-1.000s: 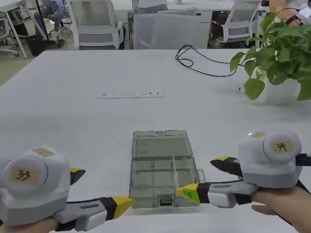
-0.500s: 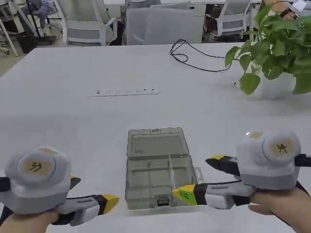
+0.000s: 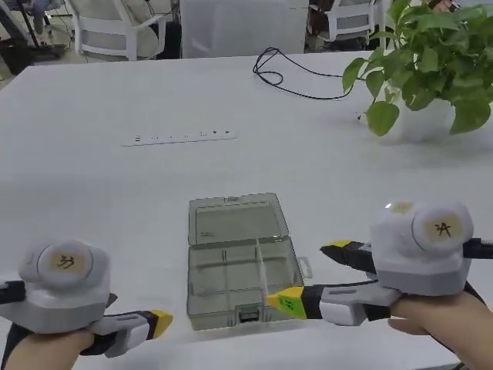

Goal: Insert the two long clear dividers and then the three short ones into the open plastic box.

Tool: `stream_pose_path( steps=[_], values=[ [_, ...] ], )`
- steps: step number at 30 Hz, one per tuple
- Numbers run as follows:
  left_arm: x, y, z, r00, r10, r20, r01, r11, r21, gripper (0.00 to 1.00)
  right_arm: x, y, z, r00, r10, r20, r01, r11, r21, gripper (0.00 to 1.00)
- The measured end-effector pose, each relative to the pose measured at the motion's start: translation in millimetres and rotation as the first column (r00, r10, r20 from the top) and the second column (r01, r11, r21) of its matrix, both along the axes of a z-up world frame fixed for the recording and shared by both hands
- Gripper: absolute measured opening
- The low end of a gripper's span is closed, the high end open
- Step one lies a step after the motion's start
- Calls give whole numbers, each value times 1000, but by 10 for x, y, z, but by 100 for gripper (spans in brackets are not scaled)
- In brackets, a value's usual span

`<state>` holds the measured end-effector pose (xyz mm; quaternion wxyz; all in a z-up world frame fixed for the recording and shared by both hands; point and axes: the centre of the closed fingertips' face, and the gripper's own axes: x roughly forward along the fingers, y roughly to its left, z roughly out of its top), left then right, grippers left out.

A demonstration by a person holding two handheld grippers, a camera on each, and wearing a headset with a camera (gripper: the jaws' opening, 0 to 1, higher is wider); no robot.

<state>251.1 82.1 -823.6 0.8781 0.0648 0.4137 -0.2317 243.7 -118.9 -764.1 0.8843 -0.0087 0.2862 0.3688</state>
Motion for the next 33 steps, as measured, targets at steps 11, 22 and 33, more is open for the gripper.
stream_pose_path(
  steps=[11,22,33],
  values=[
    [68,20,-156,999,38,-17,-38,999,16,42,-20,-14,-39,1000,-15,-11,15,1000,11,76],
    [66,12,-235,999,36,-38,-34,999,38,37,-21,-43,-68,999,-32,-18,33,999,15,75],
    [54,25,-252,999,16,-46,-11,993,114,34,-5,-24,-82,999,-37,-19,37,999,11,74]
  ],
)
